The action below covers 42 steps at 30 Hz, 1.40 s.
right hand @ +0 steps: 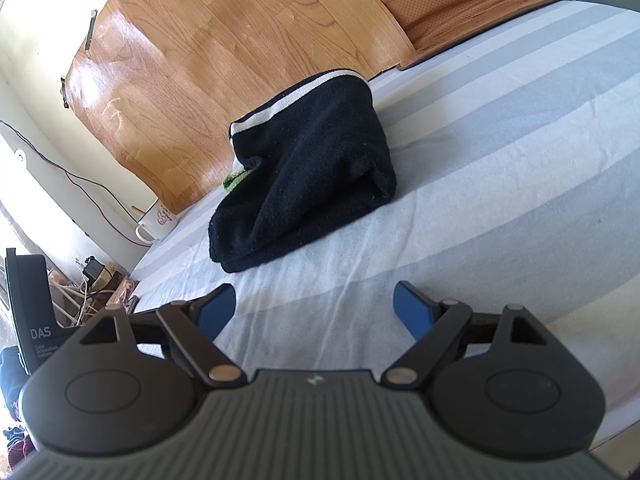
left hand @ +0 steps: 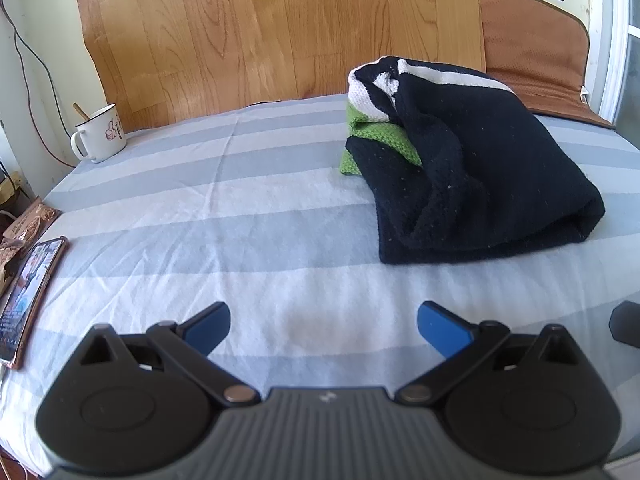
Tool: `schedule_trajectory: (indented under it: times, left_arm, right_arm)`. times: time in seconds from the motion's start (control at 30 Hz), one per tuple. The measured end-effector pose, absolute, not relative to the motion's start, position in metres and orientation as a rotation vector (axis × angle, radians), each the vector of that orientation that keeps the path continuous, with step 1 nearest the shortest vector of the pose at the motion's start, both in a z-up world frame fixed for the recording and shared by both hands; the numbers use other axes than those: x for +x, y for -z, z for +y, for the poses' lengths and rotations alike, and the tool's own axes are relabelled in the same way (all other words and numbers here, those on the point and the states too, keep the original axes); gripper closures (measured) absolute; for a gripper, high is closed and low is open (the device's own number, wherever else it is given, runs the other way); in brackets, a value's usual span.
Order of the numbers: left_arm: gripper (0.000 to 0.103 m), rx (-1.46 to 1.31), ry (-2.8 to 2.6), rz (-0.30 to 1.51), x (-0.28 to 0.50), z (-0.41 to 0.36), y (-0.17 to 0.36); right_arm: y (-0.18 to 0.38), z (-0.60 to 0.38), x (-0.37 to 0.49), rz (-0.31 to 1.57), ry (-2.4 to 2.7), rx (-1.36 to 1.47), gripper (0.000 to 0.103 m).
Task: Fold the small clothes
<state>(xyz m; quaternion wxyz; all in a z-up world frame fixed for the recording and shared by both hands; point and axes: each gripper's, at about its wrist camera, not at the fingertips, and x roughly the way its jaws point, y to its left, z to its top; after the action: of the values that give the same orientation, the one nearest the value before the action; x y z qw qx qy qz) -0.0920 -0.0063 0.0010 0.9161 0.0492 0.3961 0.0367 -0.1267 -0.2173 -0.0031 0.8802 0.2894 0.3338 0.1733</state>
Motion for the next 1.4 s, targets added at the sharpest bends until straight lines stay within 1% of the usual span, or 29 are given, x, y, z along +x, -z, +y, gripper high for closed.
schedule_trajectory:
  times: [1.4]
  left_arm:
    - [0.0, 0.098, -0.08, 0.832, -0.0908, -0.0052, 0.0022]
  right_arm:
    - [0.0028, -0.2169, -0.1266, 0.692, -0.362, 0.601, 0.015]
